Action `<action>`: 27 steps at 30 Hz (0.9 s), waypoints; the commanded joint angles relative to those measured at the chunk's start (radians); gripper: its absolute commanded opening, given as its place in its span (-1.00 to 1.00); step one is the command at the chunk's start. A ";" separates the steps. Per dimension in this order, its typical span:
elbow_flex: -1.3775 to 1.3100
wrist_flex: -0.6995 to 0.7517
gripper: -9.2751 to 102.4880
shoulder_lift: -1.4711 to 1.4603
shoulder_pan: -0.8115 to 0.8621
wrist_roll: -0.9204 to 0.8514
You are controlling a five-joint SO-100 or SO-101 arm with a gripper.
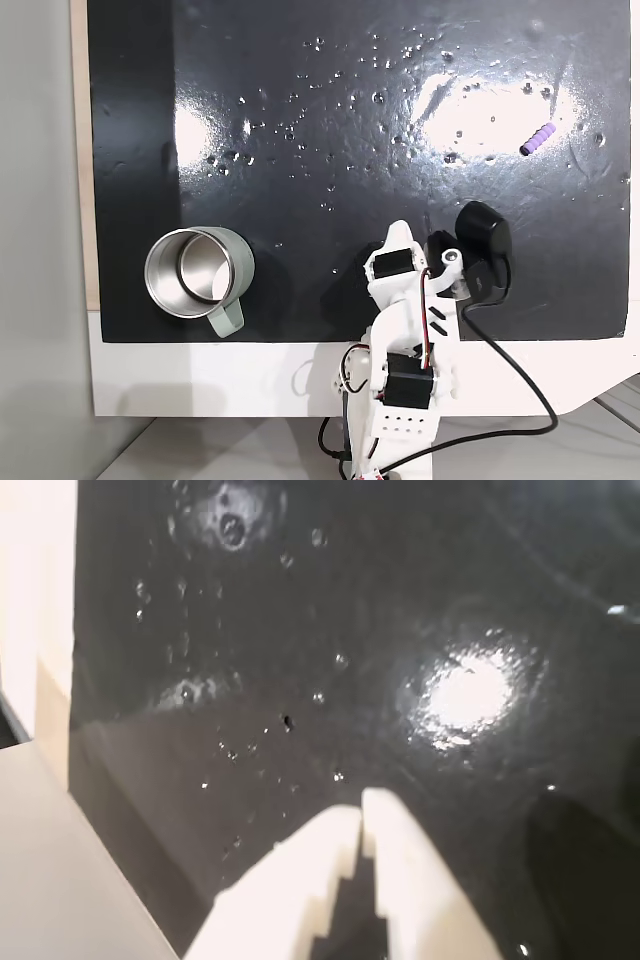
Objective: Grasp a pengrip and put it in the cup.
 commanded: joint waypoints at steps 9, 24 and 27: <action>-0.413 -0.236 -0.82 -0.718 0.285 -0.380; -0.785 -0.296 -0.76 -1.269 0.449 -0.655; -0.899 -0.233 -0.70 -1.358 0.459 -0.660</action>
